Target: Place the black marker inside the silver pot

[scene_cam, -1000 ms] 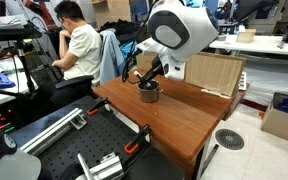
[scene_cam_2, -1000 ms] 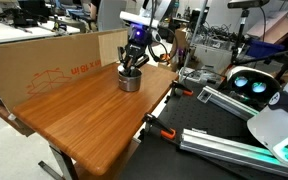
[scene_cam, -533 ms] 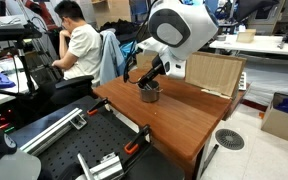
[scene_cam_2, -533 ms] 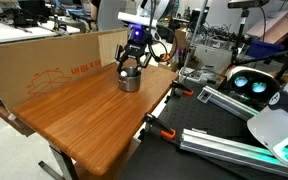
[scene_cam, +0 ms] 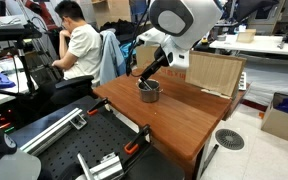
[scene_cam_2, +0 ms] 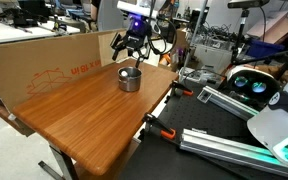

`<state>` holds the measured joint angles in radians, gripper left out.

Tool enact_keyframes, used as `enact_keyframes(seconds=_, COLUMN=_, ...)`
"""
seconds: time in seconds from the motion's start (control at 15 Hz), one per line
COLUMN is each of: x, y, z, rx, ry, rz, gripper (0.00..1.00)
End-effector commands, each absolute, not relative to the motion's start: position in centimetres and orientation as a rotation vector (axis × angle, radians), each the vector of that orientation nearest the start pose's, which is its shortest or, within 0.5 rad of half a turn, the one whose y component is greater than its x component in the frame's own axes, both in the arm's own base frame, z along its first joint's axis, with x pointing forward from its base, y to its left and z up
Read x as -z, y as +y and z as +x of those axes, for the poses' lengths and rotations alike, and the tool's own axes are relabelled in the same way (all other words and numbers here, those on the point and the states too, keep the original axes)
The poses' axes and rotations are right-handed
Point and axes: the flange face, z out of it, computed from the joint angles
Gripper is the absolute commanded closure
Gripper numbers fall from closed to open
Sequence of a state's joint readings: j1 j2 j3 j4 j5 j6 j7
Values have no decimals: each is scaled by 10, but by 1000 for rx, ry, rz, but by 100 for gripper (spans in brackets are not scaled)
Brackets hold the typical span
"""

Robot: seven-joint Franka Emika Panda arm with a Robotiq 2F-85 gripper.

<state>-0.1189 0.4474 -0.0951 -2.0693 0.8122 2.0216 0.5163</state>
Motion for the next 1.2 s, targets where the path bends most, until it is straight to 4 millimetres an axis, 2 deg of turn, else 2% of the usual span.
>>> enact_keyframes(seconds=0.0, x=-228, y=-78, z=526, rx=-651, ry=1503, rz=-2041, gripper=0)
enact_keyframes(seconds=0.27, x=-268, y=-77, z=501, rx=-554, ry=1487, rz=-2060, gripper=0)
enact_keyframes(seconds=0.33, x=-254, y=-80, z=518, rx=-612, ry=1498, rz=-2033, gripper=0)
enact_keyframes(seconds=0.53, x=-269, y=-78, z=504, rx=-586, ry=1492, rz=-2033, gripper=0)
enact_keyframes(seconds=1.13, x=-266, y=-78, z=502, rx=-583, ry=1492, rz=-2037, gripper=0)
